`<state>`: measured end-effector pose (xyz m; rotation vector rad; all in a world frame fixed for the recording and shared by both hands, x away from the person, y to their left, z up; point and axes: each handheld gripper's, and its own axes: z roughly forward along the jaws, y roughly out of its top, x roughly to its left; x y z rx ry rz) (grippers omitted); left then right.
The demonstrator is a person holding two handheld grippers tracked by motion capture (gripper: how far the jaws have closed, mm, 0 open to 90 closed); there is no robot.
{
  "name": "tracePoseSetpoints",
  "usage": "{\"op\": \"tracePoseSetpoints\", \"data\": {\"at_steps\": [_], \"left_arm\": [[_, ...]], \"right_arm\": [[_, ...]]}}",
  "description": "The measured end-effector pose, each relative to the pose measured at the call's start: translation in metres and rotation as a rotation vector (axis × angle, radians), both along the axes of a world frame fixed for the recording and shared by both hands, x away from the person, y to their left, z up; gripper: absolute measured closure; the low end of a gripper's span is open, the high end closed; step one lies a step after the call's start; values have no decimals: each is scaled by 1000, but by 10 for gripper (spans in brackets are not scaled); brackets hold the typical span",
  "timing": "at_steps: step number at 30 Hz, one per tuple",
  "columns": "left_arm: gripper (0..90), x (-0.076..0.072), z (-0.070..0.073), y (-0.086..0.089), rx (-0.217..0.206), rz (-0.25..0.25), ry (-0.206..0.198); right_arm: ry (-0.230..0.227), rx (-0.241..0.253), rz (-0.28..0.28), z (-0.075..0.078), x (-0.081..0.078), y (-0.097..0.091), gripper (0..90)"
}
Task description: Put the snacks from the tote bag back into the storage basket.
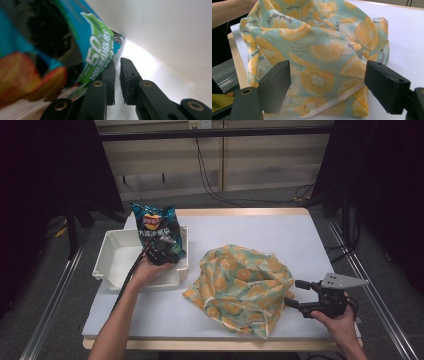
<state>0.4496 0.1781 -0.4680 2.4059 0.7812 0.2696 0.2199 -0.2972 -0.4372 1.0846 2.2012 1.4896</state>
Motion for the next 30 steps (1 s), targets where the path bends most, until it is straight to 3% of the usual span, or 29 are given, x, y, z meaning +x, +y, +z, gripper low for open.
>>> {"op": "tracePoseSetpoints", "data": {"at_steps": [2, 3, 6, 9, 16, 19, 21, 23, 24, 28, 30], "left_arm": [[831, 0, 1, 2, 14, -9, 3], [830, -1, 2, 3, -10, -3, 8], [831, -4, 5, 7, -11, -21, -4], [844, -10, 7, 9, -57, -4, -9], [872, -17, 17, 17, -96, -12, -22], [894, -26, 21, 20, -128, -25, -48], [900, -31, 25, 23, -177, -28, -48], [900, -36, 29, 27, -191, -27, -60], [900, -40, 31, 29, -224, -19, -58], [900, -54, 40, 40, -285, -22, -92], [852, -62, 43, 44, -295, -13, -108]], "right_arm": [[-5, 4, 5, 1, -1, -1, 211], [-5, 4, -2, 0, -1, -1, 211], [-2, 2, -7, 0, -1, -2, 211], [-3, 2, -5, 0, 0, -2, 211], [-5, 4, -3, 1, -1, -1, 211], [-5, 6, -7, 1, -1, -2, 211], [-9, 6, -7, 1, -1, -2, 211], [-10, 6, -7, 1, -1, -2, 211], [-9, 6, -8, 1, -1, -2, 211], [-12, 4, -7, 2, -2, -1, 211], [-12, 7, -11, 2, -2, -2, 211]]}}
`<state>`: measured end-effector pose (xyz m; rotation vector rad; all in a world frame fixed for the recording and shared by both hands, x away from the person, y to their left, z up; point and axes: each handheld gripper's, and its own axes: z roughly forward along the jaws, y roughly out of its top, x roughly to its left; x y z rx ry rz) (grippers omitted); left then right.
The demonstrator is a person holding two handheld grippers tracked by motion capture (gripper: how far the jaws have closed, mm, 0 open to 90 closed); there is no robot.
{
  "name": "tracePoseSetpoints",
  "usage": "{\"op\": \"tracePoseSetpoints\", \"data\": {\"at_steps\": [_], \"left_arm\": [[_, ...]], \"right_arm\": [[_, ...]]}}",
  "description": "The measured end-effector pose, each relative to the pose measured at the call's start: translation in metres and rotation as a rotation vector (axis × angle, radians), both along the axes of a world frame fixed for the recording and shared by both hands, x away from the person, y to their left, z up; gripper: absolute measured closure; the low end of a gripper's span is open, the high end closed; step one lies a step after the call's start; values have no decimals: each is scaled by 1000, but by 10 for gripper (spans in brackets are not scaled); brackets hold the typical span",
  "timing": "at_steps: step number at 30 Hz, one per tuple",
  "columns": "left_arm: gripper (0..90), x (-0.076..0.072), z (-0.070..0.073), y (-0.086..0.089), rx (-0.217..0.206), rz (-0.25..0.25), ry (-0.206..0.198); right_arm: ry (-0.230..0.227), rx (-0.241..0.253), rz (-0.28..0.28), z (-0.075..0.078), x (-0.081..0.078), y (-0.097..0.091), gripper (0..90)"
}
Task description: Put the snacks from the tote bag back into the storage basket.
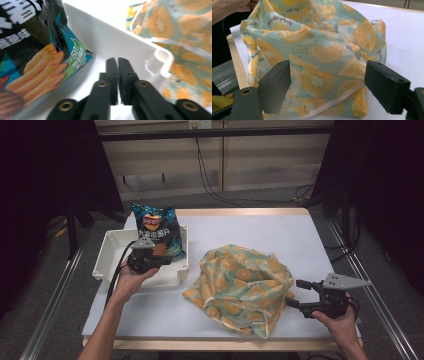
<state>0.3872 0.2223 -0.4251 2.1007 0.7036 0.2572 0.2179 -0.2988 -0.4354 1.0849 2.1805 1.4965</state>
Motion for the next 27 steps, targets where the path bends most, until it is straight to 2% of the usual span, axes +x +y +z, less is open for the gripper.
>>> {"op": "tracePoseSetpoints", "data": {"at_steps": [3, 7, 9, 10, 11, 13, 16, 17, 19, 21, 24, 27], "left_arm": [[798, -14, 5, 4, -23, -3, -31], [669, -31, 8, 10, -41, 7, -61], [577, -38, 9, 14, -48, 34, -75], [553, -42, 9, 15, -58, 43, -67], [503, -46, 9, 17, -54, 52, -72], [471, -55, 7, 19, -40, 56, -85], [319, -67, 5, 24, -46, 88, -92], [274, -72, 4, 25, -61, 105, -89], [202, -80, 3, 30, -67, 111, -85], [174, -88, 2, 33, -90, 132, -77], [142, -102, 1, 36, -82, 149, -88], [124, -116, -4, 37, -86, 167, -77]], "right_arm": [[-1, 1, -1, 0, 0, 0, 211], [-8, 0, -3, 1, 0, 0, 211], [-6, 1, -5, 1, -1, 0, 211], [-8, 4, -6, 2, -1, 0, 211], [-9, 5, -7, 2, -2, -1, 211], [-12, 3, -14, 2, -3, -1, 211], [-16, 7, -19, 3, -4, -2, 210], [-16, 5, -20, 4, -4, -2, 210], [-19, 5, -23, 5, -5, -2, 210], [-19, 7, -29, 5, -6, -3, 210], [-19, 0, -32, 5, -7, -2, 209], [-26, 3, -34, 7, -8, -2, 210]]}}
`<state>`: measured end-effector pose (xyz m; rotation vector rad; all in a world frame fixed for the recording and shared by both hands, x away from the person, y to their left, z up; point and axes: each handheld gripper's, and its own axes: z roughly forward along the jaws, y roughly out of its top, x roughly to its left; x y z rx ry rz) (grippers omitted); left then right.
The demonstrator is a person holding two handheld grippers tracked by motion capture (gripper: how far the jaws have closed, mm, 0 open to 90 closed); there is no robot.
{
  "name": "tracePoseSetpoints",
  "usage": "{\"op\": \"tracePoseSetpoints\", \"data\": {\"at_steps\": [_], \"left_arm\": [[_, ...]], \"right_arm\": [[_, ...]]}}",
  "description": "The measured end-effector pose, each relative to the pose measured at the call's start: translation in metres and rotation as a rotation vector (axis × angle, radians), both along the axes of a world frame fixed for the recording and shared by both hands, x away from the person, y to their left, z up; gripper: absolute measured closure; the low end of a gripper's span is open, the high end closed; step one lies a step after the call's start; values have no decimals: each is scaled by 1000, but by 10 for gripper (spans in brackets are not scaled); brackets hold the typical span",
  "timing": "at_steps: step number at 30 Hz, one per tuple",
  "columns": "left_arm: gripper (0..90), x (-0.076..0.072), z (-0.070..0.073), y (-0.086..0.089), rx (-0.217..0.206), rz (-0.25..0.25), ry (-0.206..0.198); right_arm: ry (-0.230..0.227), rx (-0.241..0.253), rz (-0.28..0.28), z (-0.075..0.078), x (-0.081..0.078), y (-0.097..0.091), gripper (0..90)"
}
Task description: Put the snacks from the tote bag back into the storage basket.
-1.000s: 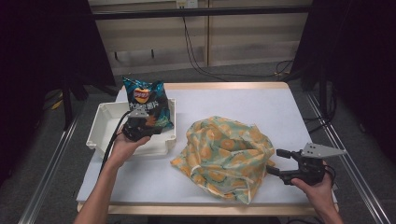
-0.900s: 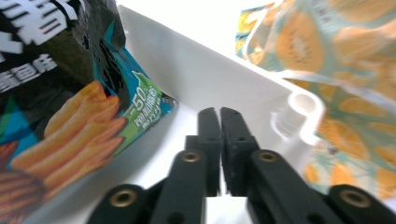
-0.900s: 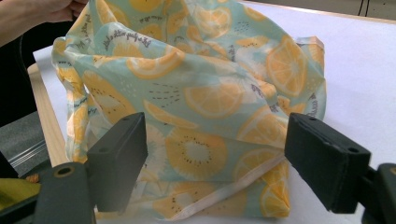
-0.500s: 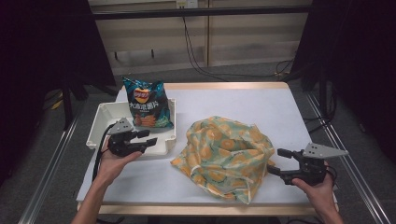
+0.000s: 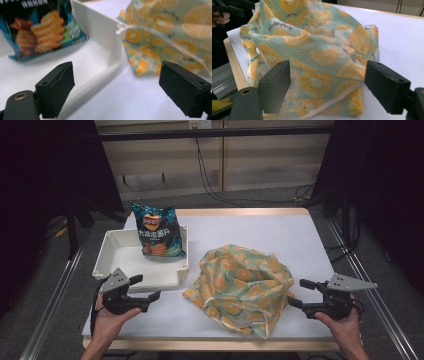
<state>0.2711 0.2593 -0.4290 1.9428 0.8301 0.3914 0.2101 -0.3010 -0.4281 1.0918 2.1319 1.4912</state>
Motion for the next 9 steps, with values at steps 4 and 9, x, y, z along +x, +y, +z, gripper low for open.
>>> {"op": "tracePoseSetpoints", "data": {"at_steps": [4, 9], "left_arm": [[104, -16, -12, 2, -16, 16, -5], [91, -21, -26, 10, -45, 75, 8]], "right_arm": [[5, -12, 3, 0, -5, 1, 208], [-7, -3, -22, -6, -10, 1, 210]]}}
